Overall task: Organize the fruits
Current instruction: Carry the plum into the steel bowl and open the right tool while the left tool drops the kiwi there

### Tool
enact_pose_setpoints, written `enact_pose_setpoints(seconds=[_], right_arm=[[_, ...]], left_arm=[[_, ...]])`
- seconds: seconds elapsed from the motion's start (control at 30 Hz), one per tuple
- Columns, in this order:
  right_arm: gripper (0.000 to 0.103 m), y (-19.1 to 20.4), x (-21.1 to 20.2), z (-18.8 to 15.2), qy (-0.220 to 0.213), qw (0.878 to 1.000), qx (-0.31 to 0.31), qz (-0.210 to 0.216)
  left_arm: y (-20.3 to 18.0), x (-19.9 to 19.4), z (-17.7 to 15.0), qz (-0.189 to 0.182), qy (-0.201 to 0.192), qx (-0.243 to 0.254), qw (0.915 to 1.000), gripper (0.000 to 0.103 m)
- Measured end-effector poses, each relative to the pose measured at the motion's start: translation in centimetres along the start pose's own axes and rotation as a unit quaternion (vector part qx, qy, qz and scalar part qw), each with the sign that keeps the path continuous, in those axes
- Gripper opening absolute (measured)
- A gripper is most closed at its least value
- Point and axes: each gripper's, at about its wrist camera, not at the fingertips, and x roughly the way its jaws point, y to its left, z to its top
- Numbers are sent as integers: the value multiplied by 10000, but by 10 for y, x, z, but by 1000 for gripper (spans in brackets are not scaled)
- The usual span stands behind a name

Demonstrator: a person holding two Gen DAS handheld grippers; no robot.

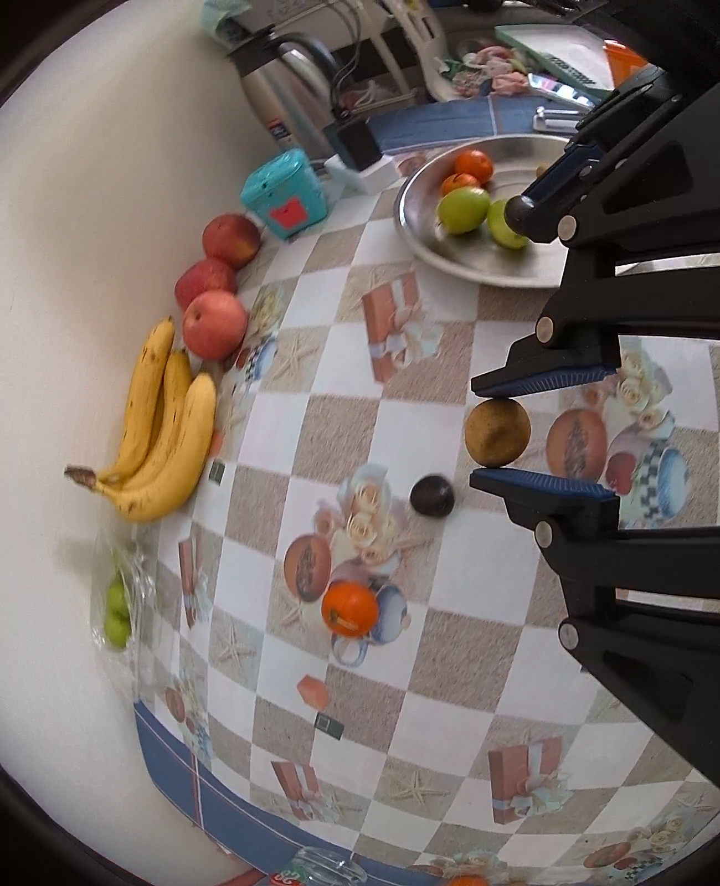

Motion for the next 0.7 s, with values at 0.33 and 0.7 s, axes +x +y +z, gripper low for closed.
enact_pose_setpoints(seconds=[0.33, 0.7], right_arm=[[25, -34, -19, -18, 95, 9992, 355, -151], [25, -85, -30, -18, 93, 9958, 812, -413]], left_arm=[[-45, 3, -20, -114, 119, 497, 9986, 28], [-102, 21, -44, -263, 354, 1231, 9914, 28]])
